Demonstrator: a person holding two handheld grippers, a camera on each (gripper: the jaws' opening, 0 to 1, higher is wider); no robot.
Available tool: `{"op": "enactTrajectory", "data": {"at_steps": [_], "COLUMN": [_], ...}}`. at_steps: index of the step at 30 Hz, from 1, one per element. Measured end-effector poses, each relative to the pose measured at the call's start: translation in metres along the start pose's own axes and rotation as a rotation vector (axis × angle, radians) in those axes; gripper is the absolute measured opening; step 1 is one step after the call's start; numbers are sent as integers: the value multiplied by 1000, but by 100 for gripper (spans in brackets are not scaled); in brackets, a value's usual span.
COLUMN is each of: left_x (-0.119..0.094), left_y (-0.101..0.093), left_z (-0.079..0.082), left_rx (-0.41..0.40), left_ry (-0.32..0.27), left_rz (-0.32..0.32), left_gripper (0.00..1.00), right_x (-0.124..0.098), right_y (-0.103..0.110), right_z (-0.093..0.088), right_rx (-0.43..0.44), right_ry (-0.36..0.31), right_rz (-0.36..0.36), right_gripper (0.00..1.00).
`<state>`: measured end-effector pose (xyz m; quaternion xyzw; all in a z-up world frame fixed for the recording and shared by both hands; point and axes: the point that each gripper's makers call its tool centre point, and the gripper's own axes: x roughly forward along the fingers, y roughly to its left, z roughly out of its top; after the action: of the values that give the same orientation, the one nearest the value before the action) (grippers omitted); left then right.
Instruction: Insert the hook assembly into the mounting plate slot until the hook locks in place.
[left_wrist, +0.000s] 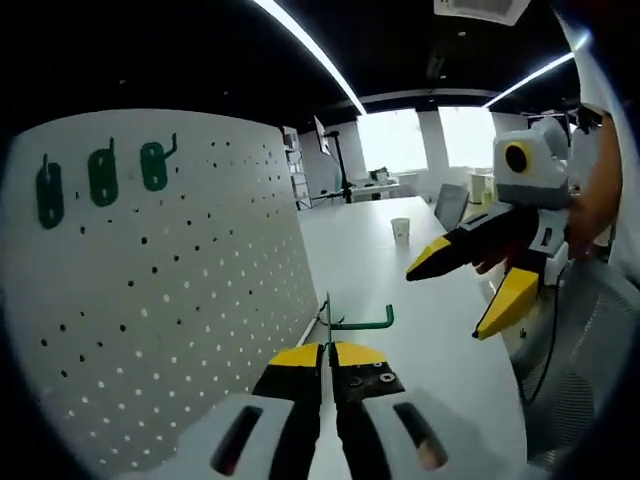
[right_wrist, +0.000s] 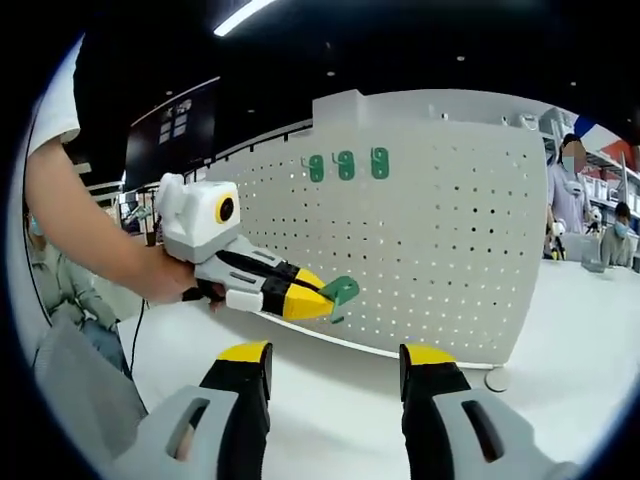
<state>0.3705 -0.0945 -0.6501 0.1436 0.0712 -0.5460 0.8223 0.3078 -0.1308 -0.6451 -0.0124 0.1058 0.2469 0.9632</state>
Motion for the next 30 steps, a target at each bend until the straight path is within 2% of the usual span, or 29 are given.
{"op": "enactTrajectory", "data": {"at_steps": [7,11,14,20,24,30], "left_x": [-21,-34,-47,-67,-84,-105], "left_y": [3,5,11,15,18,18], "left_z": [9,14,22,30,44,54], "left_rx": [-53,-58,-76,-76,-75,-85], "left_ry": [-62,-91,-133,-188,-247,-291], "left_rz": [60,95,146,207,246,298], "left_gripper": [3,3,3,3,3,3], "right_x": [2,5,7,8,7,8], "right_y": [8,15,21,32,38,44], "right_z": [16,23,30,41,48,55], "right_rx": [24,14,26,21,30,33], "right_ry": [-65,-77,-103,-134,-167,-183], "right_rz": [29,51,77,109,131,150], "right_gripper": [49,49,49,49,49,49]}}
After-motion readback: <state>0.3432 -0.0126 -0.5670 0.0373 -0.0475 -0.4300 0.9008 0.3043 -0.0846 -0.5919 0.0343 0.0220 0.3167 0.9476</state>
